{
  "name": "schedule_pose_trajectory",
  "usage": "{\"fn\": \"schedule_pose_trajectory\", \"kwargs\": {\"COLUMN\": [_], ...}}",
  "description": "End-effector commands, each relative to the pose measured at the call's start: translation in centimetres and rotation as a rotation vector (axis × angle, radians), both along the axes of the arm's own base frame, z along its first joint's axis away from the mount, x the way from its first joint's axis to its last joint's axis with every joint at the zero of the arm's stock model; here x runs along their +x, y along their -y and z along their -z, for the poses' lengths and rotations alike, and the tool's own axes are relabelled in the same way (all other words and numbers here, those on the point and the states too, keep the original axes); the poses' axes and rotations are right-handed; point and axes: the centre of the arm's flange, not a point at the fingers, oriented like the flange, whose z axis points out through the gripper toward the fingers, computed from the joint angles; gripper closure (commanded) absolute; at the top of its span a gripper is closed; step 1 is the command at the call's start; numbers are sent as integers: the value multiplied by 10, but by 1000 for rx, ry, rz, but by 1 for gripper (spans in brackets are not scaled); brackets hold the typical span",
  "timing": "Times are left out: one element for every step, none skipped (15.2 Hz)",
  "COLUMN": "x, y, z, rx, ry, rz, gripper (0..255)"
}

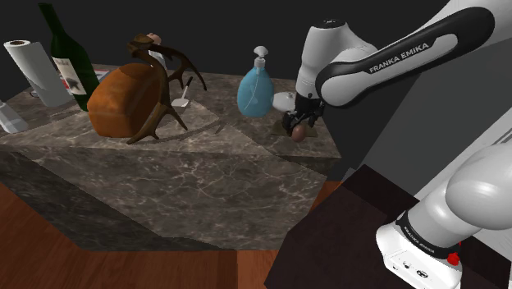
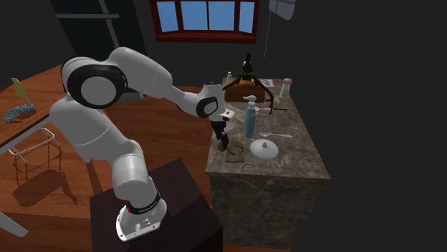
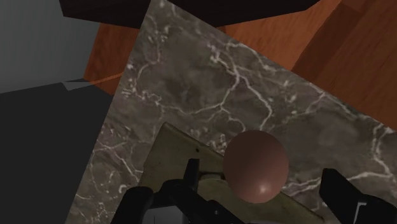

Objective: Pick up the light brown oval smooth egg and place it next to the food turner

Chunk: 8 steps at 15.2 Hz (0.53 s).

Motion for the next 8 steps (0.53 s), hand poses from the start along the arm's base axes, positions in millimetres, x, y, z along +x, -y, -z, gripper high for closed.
{"fn": "schedule_pose_trajectory", "kwargs": {"x": [1, 1, 1, 1, 1, 1, 1, 1], "y": [1, 3, 3, 3, 3, 3, 3, 3], "z": [11, 20, 20, 20, 20, 20, 20, 20], "rx": [0, 0, 0, 0, 0, 0, 0, 0], "ry": [0, 0, 0, 0, 0, 0, 0, 0], "rz": [0, 0, 0, 0, 0, 0, 0, 0], "gripper": [0, 0, 0, 0, 0, 0, 0, 0]}}
